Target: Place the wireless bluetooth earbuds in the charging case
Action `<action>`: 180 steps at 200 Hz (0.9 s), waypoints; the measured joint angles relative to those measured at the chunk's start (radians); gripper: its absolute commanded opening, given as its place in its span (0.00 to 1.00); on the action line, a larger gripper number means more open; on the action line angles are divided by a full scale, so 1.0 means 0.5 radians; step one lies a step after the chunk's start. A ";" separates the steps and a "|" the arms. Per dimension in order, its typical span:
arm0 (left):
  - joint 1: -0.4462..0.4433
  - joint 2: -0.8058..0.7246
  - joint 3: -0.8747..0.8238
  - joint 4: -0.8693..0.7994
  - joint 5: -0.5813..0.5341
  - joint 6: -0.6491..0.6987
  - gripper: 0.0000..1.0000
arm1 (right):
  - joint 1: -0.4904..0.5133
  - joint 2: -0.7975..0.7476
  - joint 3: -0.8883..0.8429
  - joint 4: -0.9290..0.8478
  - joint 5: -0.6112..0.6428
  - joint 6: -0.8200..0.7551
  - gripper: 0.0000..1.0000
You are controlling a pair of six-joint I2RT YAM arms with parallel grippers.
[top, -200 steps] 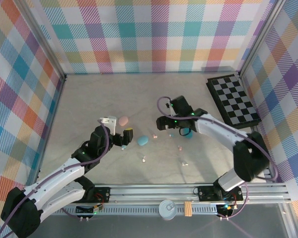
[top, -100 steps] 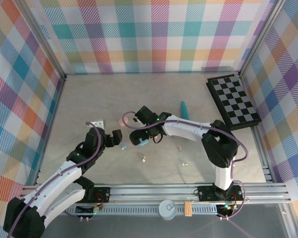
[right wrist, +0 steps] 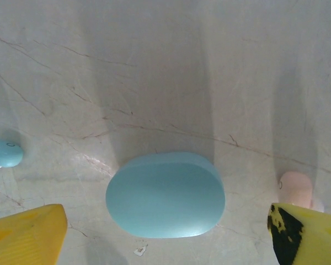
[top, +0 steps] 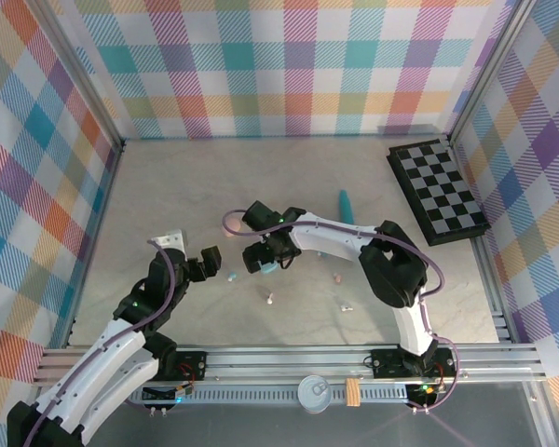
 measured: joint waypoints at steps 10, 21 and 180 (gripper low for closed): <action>0.000 -0.024 -0.011 -0.005 -0.001 0.000 1.00 | 0.002 0.028 0.036 -0.027 -0.008 0.045 0.91; 0.000 -0.036 -0.013 -0.018 0.000 0.000 1.00 | 0.002 0.063 0.077 -0.038 -0.009 0.088 0.90; 0.000 -0.037 -0.014 -0.038 0.017 0.006 1.00 | 0.018 0.237 0.232 -0.377 0.301 0.436 0.83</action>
